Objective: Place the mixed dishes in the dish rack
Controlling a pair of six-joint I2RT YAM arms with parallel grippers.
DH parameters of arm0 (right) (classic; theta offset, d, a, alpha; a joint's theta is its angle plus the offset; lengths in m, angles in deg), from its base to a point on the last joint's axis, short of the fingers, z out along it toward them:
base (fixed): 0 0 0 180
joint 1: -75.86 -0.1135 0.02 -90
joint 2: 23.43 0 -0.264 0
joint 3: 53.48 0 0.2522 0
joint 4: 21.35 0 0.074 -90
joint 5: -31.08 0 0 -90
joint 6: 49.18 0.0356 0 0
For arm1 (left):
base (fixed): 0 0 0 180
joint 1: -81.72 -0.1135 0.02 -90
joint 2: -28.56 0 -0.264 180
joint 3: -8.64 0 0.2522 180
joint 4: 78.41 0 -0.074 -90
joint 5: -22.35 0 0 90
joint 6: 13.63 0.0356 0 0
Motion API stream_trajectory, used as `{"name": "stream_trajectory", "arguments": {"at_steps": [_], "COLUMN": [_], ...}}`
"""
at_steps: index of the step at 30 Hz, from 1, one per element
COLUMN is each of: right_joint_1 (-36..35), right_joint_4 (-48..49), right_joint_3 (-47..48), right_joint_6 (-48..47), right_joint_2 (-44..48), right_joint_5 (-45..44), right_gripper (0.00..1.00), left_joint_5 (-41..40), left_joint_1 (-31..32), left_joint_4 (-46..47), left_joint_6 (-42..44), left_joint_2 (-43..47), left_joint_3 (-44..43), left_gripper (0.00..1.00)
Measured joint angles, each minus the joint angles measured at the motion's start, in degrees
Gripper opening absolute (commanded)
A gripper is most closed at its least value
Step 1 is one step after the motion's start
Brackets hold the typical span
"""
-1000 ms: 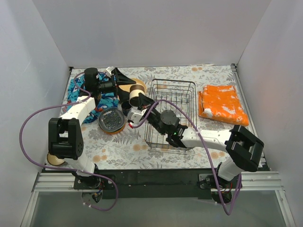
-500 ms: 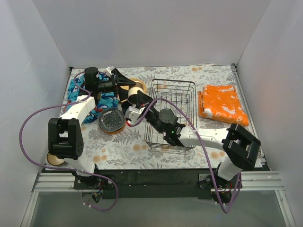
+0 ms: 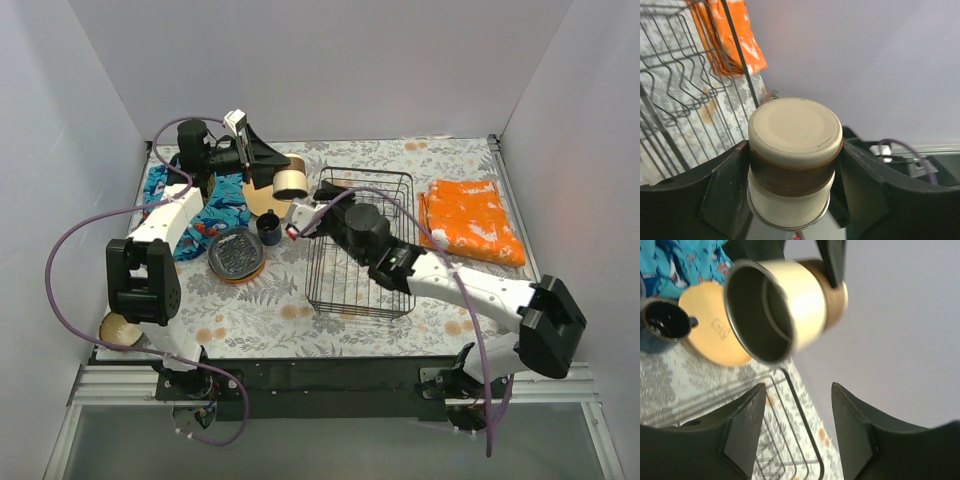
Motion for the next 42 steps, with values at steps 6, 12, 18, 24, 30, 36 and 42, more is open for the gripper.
{"name": "stream_trajectory", "arguments": {"at_steps": [6, 12, 18, 24, 30, 36, 42], "right_joint_1": [11.6, 23.4, 27.7, 28.9, 31.8, 32.8, 31.9], "right_joint_4": [-29.8, -53.4, -73.7, -82.0, -83.1, -82.2, -79.9], "right_joint_3": [16.7, 41.4, 52.8, 52.0, 52.5, 54.4, 55.6], "right_joint_6": [15.6, 23.6, 20.6, 11.8, 7.1, 8.8, 13.2], "right_joint_2": [3.7, -4.9, -17.1, -20.0, -20.2, -22.7, -26.0], "right_joint_5": [12.8, 32.4, 56.2, 68.3, 78.7, 83.1, 83.7], "right_gripper": [0.69, 0.8, 0.98, 0.98, 0.97, 0.96, 0.96], "left_joint_5": [-1.9, -4.3, -2.6, 1.2, 1.4, -0.6, -3.3], "left_joint_1": [0.0, 0.0, 1.2, 3.5, 6.4, 9.3, 12.8], "left_joint_4": [-1.1, -3.1, -3.0, -3.3, -11.0, -17.8, -21.3], "left_joint_6": [14.2, 30.8, 47.7, 55.8, 68.9, 78.5, 83.0], "left_joint_2": [-3.6, -4.0, 0.9, 7.5, 12.6, 13.8, 13.8], "left_joint_3": [-2.5, -2.2, 1.6, 4.2, 4.6, 5.4, 6.3], "left_gripper": [0.49, 0.49, 0.49, 0.5, 0.5, 0.5, 0.5]}}
